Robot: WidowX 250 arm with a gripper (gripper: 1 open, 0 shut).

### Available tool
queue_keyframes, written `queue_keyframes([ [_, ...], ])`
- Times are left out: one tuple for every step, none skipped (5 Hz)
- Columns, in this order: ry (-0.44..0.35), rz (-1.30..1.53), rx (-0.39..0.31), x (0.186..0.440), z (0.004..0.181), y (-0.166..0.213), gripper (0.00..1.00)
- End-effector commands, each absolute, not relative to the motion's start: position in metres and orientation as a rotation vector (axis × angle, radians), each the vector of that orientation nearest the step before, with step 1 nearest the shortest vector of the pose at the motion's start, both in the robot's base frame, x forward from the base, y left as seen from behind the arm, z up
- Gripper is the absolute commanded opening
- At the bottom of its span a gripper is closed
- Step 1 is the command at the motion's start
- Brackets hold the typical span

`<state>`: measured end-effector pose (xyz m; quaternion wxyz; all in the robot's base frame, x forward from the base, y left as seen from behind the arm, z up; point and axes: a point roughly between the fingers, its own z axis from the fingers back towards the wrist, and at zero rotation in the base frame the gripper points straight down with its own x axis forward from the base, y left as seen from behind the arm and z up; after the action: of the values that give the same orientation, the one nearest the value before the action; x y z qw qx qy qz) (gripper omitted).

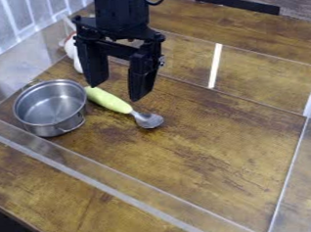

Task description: Move the green spoon to the left

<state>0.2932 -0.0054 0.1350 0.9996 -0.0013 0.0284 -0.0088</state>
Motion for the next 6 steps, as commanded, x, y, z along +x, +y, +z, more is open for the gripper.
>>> queue_keyframes([
  [0.067,0.099,-0.003,0.286,0.125,-0.007,1.0],
  [0.061,0.286,-0.011,0.29,0.126,0.002,1.0],
  [0.049,0.469,-0.023,0.294,0.127,0.012,1.0],
  [0.037,0.638,-0.048,0.301,0.12,0.013,1.0],
  [0.029,0.797,-0.075,0.307,0.11,0.014,1.0],
  [0.019,0.962,-0.09,0.312,0.106,0.01,1.0],
])
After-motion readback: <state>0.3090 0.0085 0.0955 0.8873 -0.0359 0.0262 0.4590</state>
